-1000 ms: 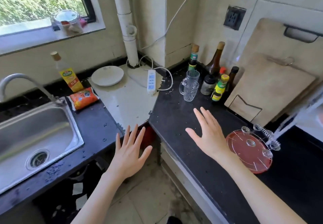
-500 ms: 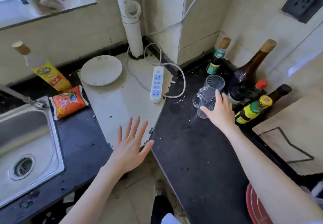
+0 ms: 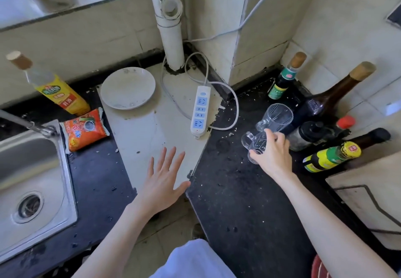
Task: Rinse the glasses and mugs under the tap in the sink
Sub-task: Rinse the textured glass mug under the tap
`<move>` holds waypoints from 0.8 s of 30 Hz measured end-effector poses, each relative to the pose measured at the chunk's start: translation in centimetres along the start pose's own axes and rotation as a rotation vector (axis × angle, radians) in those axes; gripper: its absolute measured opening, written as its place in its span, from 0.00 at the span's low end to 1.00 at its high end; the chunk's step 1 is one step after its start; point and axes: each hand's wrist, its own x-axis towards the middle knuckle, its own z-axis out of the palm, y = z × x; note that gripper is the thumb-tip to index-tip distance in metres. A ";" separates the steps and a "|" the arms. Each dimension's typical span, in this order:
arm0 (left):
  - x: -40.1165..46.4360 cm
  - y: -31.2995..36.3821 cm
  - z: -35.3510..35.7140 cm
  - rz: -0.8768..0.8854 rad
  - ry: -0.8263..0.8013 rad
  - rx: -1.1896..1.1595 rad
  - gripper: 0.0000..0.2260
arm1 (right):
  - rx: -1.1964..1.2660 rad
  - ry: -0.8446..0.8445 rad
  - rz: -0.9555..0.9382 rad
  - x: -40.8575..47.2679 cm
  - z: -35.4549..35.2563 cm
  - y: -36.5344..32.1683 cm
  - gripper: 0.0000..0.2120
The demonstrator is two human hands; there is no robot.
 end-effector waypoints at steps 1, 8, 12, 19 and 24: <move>-0.1 -0.1 0.0 -0.007 -0.018 -0.017 0.32 | 0.040 -0.008 -0.016 -0.6 -0.2 -0.6 0.35; -3.0 -2.8 -1.1 -0.042 0.126 -0.544 0.22 | 0.412 -0.280 -0.427 -4.3 -1.3 -9.7 0.36; -6.7 -6.3 -3.3 -0.172 0.314 -0.807 0.26 | 0.320 -0.482 -0.728 -7.2 -0.6 -17.8 0.38; -14.8 -16.1 -3.3 -0.335 0.495 -1.002 0.14 | 0.266 -0.713 -1.040 -13.8 3.2 -30.5 0.43; -19.6 -24.2 -2.8 -0.430 0.574 -1.119 0.16 | 0.297 -0.825 -1.061 -17.9 7.5 -38.7 0.41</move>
